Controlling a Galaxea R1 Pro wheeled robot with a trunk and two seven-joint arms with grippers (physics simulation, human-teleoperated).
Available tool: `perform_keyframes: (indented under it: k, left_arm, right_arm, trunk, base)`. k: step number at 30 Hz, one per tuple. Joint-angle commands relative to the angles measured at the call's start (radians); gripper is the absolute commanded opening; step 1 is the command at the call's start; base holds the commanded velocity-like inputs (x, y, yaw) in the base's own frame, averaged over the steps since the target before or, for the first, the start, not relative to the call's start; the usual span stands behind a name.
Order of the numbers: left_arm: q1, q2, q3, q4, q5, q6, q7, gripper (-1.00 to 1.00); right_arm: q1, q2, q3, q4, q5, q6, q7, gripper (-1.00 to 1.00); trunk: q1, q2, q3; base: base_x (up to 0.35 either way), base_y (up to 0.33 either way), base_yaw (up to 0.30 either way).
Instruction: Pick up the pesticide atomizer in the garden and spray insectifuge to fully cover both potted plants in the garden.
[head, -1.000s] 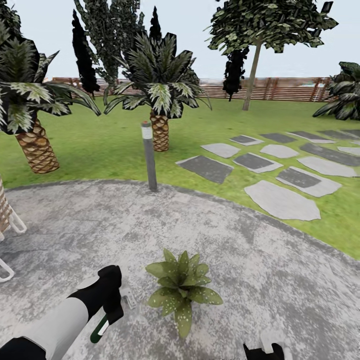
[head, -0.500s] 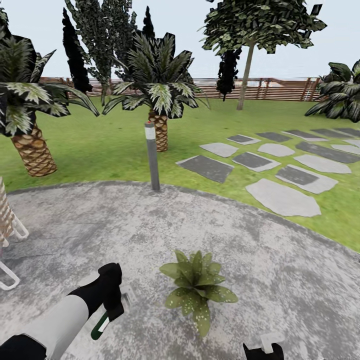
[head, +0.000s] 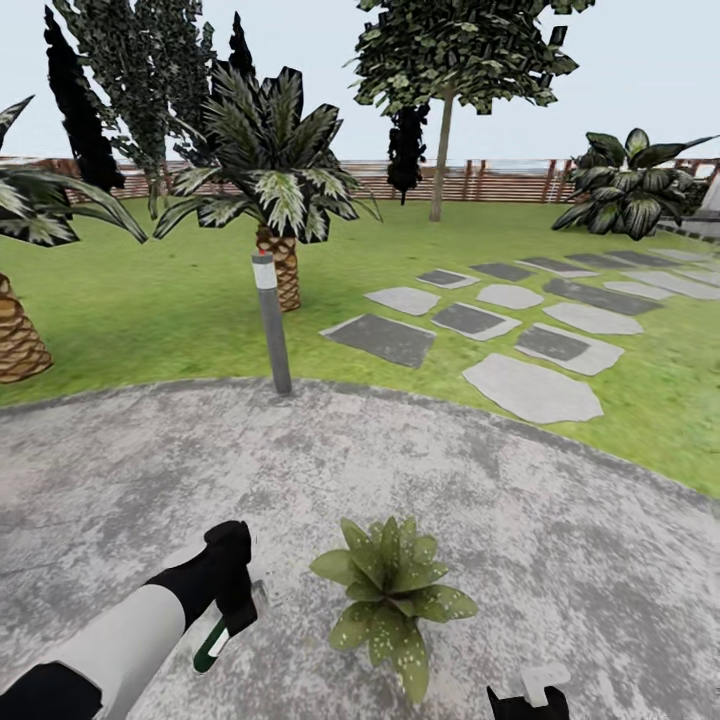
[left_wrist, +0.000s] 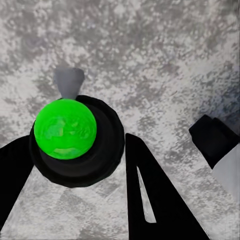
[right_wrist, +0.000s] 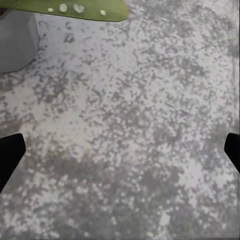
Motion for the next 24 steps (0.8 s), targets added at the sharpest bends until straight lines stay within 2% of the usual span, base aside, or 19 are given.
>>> perform_keyframes:
  k: [1,3,6,11,19,24]
  left_arm:
    - [-0.002,-0.009,-0.006,-0.004,-0.007,0.006,-0.008,-1.00]
    - [-0.030,-0.024,-0.007,-0.012,-0.012,0.007,-0.010,-1.00]
    - [-0.058,-0.027,-0.010,-0.022,-0.016,0.006,-0.011,-1.00]
    - [-0.058,-0.020,-0.013,-0.023,-0.017,0.006,-0.011,-1.00]
    - [-0.044,-0.026,-0.014,-0.022,-0.017,0.005,-0.010,-1.00]
    - [-0.044,-0.026,-0.013,-0.021,-0.017,0.006,-0.010,-1.00]
  right_arm:
    - [-0.001,0.000,-0.009,0.001,0.007,-0.003,0.005,1.00]
    - [-0.001,-0.004,-0.010,0.000,0.007,-0.003,0.004,1.00]
    - [-0.001,-0.008,-0.010,-0.001,0.006,-0.003,0.004,1.00]
    - [-0.001,-0.008,-0.009,0.000,0.007,-0.003,0.005,1.00]
    - [-0.001,-0.008,-0.010,-0.001,0.008,-0.003,0.004,1.00]
    - [-0.001,-0.008,-0.009,-0.001,0.006,-0.003,0.004,1.00]
  trunk:
    - [0.000,0.000,0.000]
    - [0.000,0.000,0.001]
    - [0.000,0.000,0.003]
    - [0.000,0.000,0.003]
    - [0.000,0.000,0.003]
    - [0.000,0.000,0.004]
  base:
    - [0.038,0.016,-0.276]
    - [0.013,0.005,-0.276]
    - [0.002,0.001,-0.241]
    - [0.000,0.000,-0.037]
    - [0.000,0.000,-0.007]
    - [0.000,0.000,-0.230]
